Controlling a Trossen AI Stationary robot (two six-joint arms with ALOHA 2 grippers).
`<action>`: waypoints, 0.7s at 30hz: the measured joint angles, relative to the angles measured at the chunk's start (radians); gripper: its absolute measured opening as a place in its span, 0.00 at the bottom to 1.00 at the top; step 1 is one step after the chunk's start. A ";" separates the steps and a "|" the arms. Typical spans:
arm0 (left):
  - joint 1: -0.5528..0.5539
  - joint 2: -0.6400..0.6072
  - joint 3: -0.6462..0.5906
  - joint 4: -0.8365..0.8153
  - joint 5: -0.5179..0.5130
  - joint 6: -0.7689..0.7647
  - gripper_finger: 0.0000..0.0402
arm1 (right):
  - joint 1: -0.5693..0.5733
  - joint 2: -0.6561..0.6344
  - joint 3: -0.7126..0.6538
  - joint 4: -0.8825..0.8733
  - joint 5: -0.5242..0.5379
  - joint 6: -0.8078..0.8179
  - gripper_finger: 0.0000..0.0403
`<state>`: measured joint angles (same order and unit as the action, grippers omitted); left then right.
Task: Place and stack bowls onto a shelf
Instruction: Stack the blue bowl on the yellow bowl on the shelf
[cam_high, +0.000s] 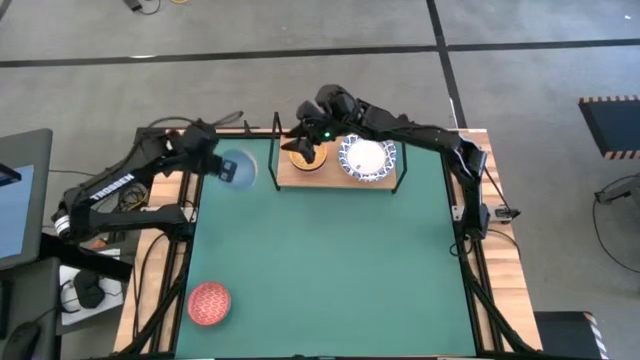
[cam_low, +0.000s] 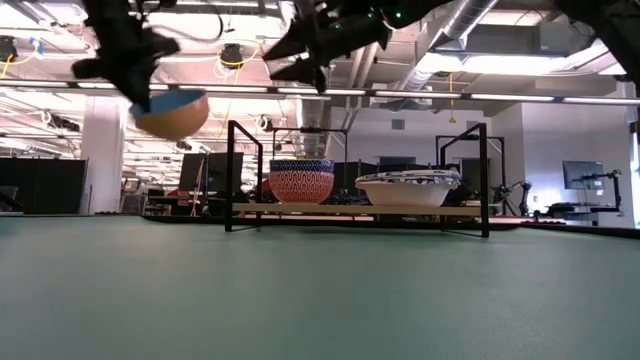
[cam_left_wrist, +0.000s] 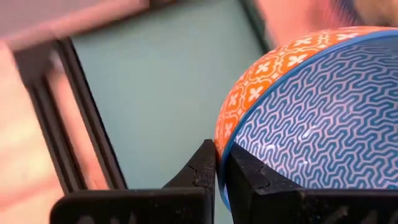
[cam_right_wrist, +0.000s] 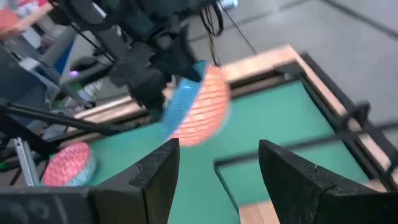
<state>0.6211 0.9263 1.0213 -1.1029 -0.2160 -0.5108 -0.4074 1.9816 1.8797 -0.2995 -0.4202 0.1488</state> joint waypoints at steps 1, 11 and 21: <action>-0.006 0.000 0.020 0.020 -0.026 -0.006 0.00 | 0.009 0.000 0.000 0.021 0.013 0.000 0.60; -0.058 0.010 0.078 0.271 -0.245 0.020 0.00 | 0.090 0.000 0.044 0.138 0.257 -0.178 0.60; -0.107 0.022 0.078 0.489 -0.333 0.048 0.00 | 0.132 0.000 0.064 0.169 0.499 -0.340 0.60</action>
<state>0.5143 0.9485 1.0996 -0.6139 -0.5491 -0.4633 -0.2757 1.9812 1.9438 -0.1303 0.0791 -0.1917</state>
